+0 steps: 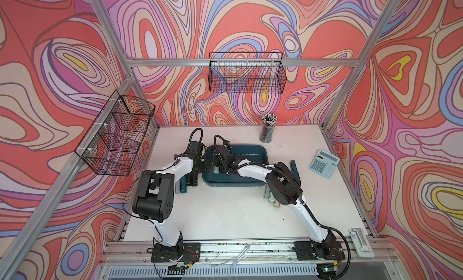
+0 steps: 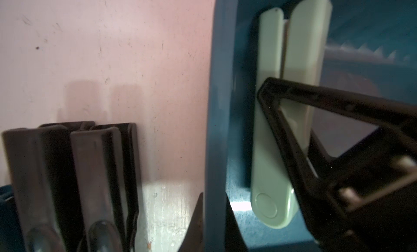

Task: Put the pruning pliers into the storage box
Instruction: Place the pruning pliers in the storage box.

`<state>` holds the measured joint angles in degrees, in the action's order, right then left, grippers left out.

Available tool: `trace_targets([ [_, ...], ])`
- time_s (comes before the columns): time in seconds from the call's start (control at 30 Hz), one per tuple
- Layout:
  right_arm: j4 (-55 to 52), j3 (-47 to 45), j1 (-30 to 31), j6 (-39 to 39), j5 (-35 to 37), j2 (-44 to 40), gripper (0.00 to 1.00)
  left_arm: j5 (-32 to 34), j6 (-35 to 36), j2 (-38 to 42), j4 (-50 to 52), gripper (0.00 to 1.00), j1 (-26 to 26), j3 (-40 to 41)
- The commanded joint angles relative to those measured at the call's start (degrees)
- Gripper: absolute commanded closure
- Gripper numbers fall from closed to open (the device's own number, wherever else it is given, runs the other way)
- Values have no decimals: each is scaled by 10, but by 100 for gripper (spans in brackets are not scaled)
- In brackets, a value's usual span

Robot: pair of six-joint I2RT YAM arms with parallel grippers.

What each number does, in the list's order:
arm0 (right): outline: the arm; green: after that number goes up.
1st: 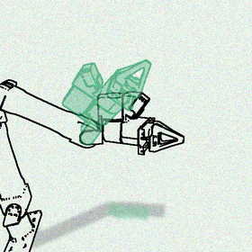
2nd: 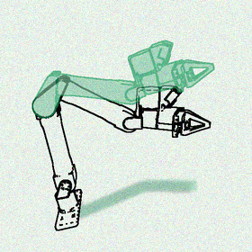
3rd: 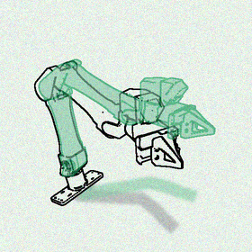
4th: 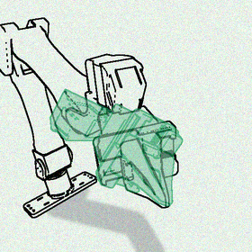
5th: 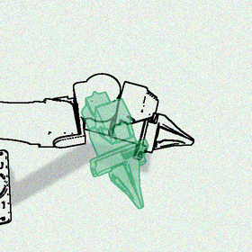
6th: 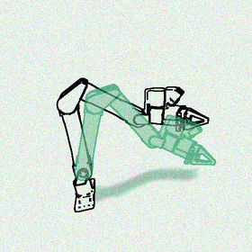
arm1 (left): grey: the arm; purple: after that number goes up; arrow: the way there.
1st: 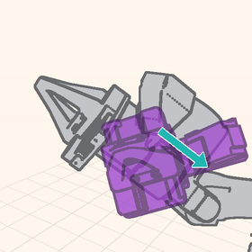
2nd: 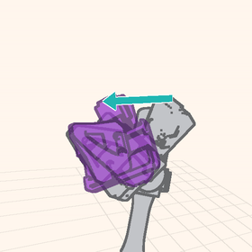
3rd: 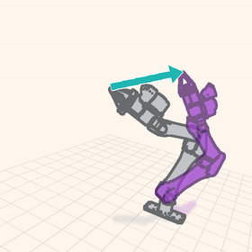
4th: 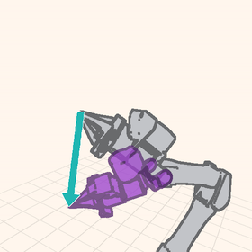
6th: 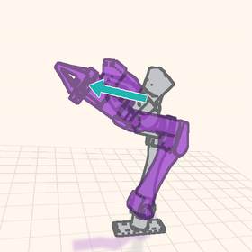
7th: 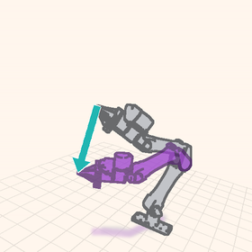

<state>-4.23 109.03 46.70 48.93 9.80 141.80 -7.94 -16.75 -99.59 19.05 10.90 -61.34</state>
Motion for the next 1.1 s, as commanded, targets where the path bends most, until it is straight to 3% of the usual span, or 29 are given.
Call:
trace_targets([
  [0.0, 3, 10, -1, 11, 4, 14, 65, -12, 5, 14, 3, 94, 4, 4],
  [0.33, -2, 7, -11, -19, -6, -21, 45, -11, 4, 15, -3, 94, 5, 8],
  [0.53, 14, -53, -35, -119, -6, -116, 45, -14, 5, 15, -7, 94, 4, 9],
  [0.73, 7, -162, -95, -227, -76, -248, 46, -9, 7, 18, -5, 95, 5, 9],
  [1.07, -134, -357, -168, -405, 39, -452, 46, -4, 8, 20, -6, 97, 5, 8],
])
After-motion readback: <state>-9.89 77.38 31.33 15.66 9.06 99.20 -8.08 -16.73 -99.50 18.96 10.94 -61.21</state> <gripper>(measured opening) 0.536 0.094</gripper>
